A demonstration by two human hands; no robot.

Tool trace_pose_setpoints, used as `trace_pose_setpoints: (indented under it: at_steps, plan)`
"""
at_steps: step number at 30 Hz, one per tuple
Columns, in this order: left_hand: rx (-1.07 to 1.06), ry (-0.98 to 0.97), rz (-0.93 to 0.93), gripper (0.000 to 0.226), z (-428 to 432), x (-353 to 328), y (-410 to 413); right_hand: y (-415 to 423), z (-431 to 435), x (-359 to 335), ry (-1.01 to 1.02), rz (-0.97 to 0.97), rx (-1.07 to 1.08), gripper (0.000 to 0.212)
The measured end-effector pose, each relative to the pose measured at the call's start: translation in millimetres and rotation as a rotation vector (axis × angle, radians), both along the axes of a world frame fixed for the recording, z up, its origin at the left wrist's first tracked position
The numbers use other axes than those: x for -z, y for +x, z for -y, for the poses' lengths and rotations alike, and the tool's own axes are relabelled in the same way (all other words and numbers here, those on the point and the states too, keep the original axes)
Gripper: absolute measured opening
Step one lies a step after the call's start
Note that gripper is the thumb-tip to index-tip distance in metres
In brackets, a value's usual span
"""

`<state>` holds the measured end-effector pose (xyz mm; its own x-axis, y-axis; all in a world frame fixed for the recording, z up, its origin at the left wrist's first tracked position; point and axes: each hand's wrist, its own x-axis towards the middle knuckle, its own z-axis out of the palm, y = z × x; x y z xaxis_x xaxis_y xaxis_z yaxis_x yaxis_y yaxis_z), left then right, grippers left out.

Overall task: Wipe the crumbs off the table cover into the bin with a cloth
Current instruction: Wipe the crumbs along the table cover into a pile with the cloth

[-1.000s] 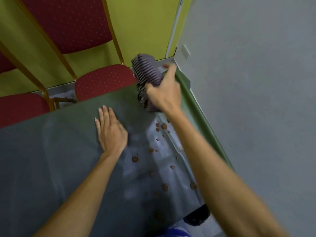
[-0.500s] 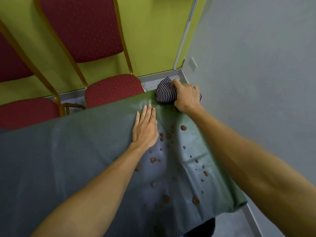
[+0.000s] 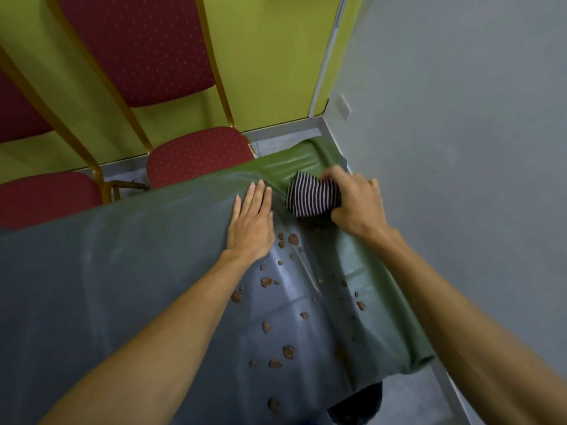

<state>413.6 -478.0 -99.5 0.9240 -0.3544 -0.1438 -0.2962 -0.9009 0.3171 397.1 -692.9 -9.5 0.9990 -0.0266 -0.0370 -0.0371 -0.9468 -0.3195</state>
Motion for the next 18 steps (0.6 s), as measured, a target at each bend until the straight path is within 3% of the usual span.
trace_pose_setpoints:
  at_steps: [3, 8, 15, 18]
  plan:
    - [0.007, -0.012, -0.024, 0.056, 0.1, -2.1, 1.4, 23.5, -11.0, 7.3, 0.037, 0.061, 0.114, 0.063]
    - [0.006, -0.020, -0.037, 0.056, -2.2, -3.6, 3.1, 22.6, -24.9, 30.7, -0.056, -0.033, -0.023, 0.061]
    - [0.011, -0.017, -0.116, 0.056, -3.3, -7.0, 6.1, -54.6, 0.2, 17.3, -0.056, -0.154, -0.225, 0.069]
    - [0.022, 0.001, -0.178, 0.056, -3.6, -12.4, 9.3, -56.9, 6.6, 2.5, 0.038, -0.108, -0.133, 0.067]
